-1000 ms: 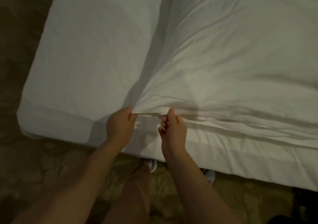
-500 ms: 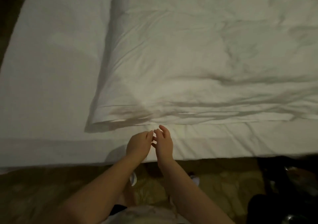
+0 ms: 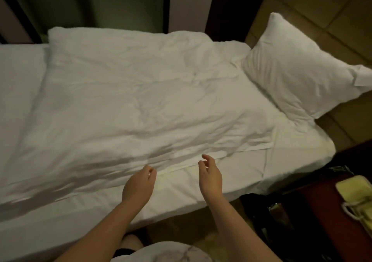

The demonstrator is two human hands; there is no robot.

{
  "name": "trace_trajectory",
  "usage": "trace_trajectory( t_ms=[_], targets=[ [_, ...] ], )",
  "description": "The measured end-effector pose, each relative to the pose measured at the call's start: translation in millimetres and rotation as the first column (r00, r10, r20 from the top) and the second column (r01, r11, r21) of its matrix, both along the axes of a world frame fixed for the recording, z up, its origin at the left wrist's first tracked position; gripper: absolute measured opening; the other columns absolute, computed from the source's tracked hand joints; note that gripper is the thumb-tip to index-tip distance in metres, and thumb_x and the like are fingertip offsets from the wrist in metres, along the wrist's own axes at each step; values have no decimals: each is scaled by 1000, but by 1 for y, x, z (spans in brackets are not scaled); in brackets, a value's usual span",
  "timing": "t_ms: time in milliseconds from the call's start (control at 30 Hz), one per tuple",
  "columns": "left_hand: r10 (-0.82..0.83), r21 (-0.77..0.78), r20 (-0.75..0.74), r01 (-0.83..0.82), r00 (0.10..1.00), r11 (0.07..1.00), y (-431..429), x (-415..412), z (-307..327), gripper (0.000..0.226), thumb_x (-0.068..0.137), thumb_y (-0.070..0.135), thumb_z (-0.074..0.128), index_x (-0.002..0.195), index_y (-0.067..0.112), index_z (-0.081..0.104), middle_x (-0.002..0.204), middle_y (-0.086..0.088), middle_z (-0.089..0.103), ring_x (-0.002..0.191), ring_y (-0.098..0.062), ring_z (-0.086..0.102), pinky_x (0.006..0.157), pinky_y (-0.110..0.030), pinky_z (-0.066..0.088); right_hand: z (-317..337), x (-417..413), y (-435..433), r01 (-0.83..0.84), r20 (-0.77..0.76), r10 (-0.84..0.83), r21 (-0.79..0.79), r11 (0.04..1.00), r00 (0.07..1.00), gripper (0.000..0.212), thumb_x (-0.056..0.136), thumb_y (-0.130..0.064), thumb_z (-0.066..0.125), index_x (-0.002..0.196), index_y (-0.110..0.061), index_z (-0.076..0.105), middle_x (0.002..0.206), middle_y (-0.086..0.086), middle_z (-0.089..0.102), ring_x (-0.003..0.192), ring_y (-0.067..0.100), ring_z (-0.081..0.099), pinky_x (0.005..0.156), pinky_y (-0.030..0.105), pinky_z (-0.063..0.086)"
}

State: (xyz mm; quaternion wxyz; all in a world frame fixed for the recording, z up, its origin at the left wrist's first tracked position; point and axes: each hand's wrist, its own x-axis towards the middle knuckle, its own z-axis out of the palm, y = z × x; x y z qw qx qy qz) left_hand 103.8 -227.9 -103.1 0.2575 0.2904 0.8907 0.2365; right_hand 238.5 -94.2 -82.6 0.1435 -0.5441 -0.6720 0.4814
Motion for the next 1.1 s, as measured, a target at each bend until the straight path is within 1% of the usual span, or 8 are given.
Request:
trace_trajectory(
  t_ms=[100, 333, 500, 567, 700, 867, 967, 1100],
  targets=[
    [-41, 22, -40, 42, 998, 999, 50, 9, 13, 27, 101, 34, 34, 93, 17, 53, 71, 3, 53, 63, -15, 49, 54, -31, 34, 3, 26, 41, -14, 64, 12, 37, 999, 998, 35, 102, -30, 37, 136, -24, 46, 122, -3, 56, 93, 7, 50, 81, 23, 41],
    [-107, 34, -41, 109, 993, 994, 194, 31, -15, 28, 101, 33, 35, 95, 15, 55, 81, 0, 58, 71, -19, 51, 59, -31, 37, -27, 64, 161, -16, 169, 10, 35, 999, 986, 37, 102, -31, 37, 138, -24, 43, 125, -4, 55, 92, 7, 50, 79, 24, 39],
    [-280, -81, 19, 281, 960, 956, 321, 66, -46, 31, 101, 35, 32, 100, 14, 55, 91, -2, 62, 74, -19, 51, 63, -31, 39, -35, 117, 271, 48, 300, -58, 42, 998, 952, 39, 102, -31, 37, 140, -23, 42, 128, -3, 54, 101, 13, 55, 83, 27, 42],
    [-360, -86, -10, 358, 933, 930, 366, 80, -44, 32, 101, 35, 33, 104, 13, 57, 95, -5, 63, 75, -19, 50, 63, -30, 38, -34, 135, 309, 74, 324, -90, 62, 995, 942, 39, 101, -30, 37, 140, -23, 42, 128, -2, 55, 106, 16, 56, 87, 29, 43],
    [-439, -107, -62, 432, 896, 896, 434, 97, -41, 31, 101, 33, 33, 106, 14, 57, 96, -5, 64, 74, -19, 51, 61, -29, 36, -41, 156, 362, 96, 332, -107, 50, 994, 937, 38, 101, -30, 38, 139, -23, 43, 128, -3, 55, 106, 16, 57, 82, 25, 41],
    [-392, -148, -77, 378, 917, 914, 485, 105, -44, 30, 100, 34, 34, 107, 14, 57, 96, -4, 63, 83, -23, 57, 65, -31, 40, -63, 165, 425, 27, 295, -29, 8, 1000, 955, 39, 102, -31, 36, 139, -23, 43, 129, -1, 55, 107, 15, 56, 83, 24, 40],
    [-329, -185, -102, 307, 939, 934, 501, 114, -47, 31, 100, 32, 35, 99, 11, 58, 91, -6, 64, 79, -23, 58, 69, -37, 49, -74, 161, 460, -58, 251, 57, -2, 998, 966, 39, 102, -31, 36, 139, -22, 43, 128, -2, 55, 106, 15, 57, 80, 23, 39],
    [-274, -249, -118, 239, 954, 939, 514, 134, -51, 30, 100, 32, 34, 100, 13, 57, 90, -5, 64, 78, -22, 58, 66, -34, 44, -90, 155, 490, -93, 180, 105, -73, 993, 978, 39, 102, -30, 35, 139, -21, 43, 125, -2, 55, 101, 14, 57, 80, 23, 39]
  ],
)
